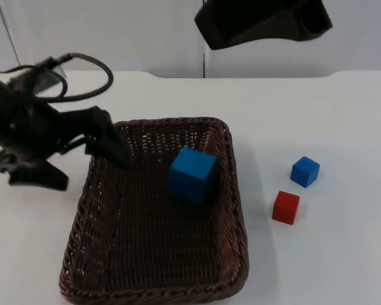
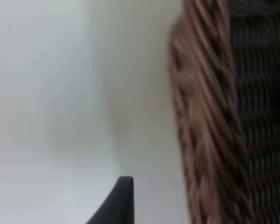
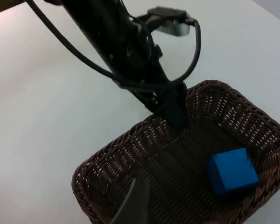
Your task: Pick up the basket with the left hand and place the largest block into the basket with the right hand.
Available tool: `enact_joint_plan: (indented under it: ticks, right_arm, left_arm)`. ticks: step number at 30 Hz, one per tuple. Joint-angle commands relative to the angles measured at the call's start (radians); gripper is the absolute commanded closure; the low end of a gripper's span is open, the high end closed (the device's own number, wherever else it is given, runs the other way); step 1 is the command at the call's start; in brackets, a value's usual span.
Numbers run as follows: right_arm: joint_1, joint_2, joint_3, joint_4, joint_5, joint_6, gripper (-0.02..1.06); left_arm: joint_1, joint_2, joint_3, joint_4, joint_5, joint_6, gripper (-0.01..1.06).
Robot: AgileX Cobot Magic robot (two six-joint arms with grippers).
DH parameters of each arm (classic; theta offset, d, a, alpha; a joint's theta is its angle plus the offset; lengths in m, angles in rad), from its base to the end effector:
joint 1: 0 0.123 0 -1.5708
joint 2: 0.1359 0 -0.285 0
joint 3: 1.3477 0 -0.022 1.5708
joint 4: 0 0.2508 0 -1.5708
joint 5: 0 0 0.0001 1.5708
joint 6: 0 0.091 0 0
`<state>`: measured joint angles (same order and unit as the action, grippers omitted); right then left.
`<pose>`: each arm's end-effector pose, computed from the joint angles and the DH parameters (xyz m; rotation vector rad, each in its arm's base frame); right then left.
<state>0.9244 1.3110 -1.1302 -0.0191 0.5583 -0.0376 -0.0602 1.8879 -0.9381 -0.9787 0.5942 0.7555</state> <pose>0.1747 0.2300 0.3490 -1.0583 2.0004 0.4618 0.3288 -0.0622 0.1273 0.0182 2.7588 -0.7227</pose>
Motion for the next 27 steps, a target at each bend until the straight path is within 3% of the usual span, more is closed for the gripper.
enact_joint_plan:
  ticks: [1,7,18,27]
  right_arm:
    - [0.005,-0.011,0.005,0.004,-0.002,0.004,0.24]
    - [0.005,-0.011,0.005,0.004,-0.002,0.004,0.24]
    - [0.005,-0.013,0.005,0.004,-0.004,0.004,0.24]
    - [0.005,-0.019,0.025,0.004,-0.021,0.004,0.24]
  left_arm:
    - [0.004,-0.031,-0.004,0.075,-0.017,-0.061,0.0]
    - [0.004,-0.139,-0.004,0.216,-0.029,-0.194,0.0]
    - [0.001,-0.324,0.014,0.237,0.021,-0.214,0.0]
    - [0.001,-0.547,0.175,0.26,-0.002,-0.214,0.0]
